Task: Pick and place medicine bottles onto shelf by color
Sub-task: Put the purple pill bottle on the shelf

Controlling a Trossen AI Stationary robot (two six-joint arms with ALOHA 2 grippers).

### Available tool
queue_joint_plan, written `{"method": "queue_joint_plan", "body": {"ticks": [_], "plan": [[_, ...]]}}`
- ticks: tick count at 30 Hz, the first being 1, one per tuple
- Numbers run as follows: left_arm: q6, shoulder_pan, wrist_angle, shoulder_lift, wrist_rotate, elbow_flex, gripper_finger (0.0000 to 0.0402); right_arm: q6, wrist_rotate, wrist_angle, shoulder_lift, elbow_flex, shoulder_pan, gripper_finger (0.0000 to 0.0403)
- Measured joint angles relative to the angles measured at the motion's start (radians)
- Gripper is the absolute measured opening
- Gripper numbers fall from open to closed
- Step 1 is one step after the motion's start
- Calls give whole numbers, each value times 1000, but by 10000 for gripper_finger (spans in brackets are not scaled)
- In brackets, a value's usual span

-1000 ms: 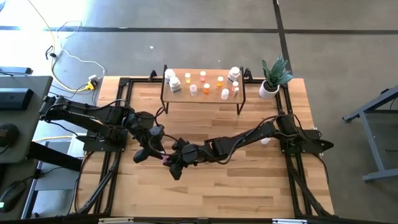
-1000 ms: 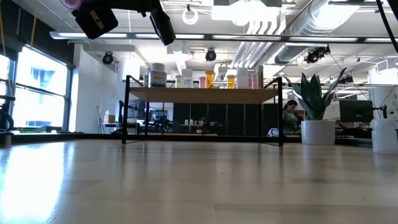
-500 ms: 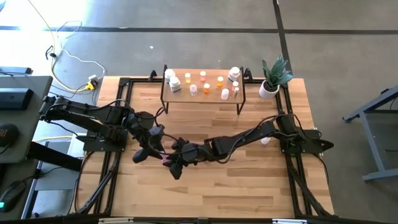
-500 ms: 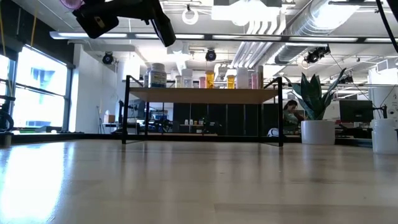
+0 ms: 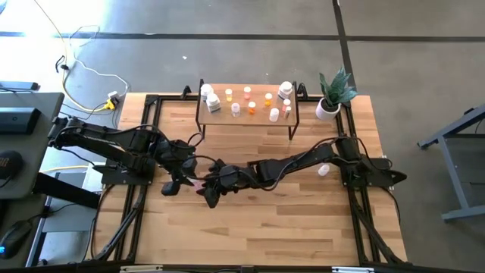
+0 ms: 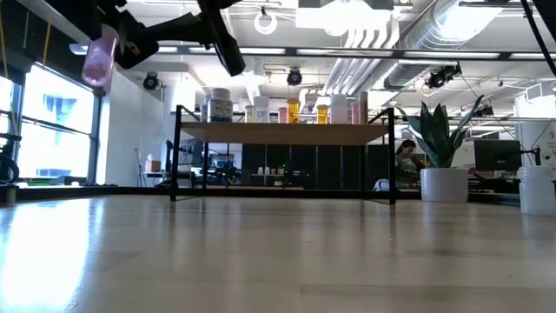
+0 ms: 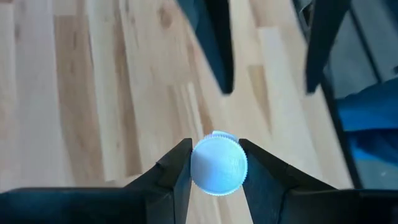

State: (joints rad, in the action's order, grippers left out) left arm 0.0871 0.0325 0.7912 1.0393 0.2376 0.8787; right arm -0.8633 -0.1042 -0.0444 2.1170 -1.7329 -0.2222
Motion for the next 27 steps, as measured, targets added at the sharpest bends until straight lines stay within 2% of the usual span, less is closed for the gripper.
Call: {"method": "queue_joint_plan", "body": {"ticks": [10, 21, 27], "plan": [[-65, -41, 62, -15, -25, 0, 109, -56, -27, 4, 0, 0, 0, 181], [-141, -115, 104, -64, -56, 0, 110, -18, -80, -7, -47, 0, 10, 181], [-197, -179, 142, -62, -140, 44, 110, 20, -103, -99, -115, 0, 40, 181]]}}
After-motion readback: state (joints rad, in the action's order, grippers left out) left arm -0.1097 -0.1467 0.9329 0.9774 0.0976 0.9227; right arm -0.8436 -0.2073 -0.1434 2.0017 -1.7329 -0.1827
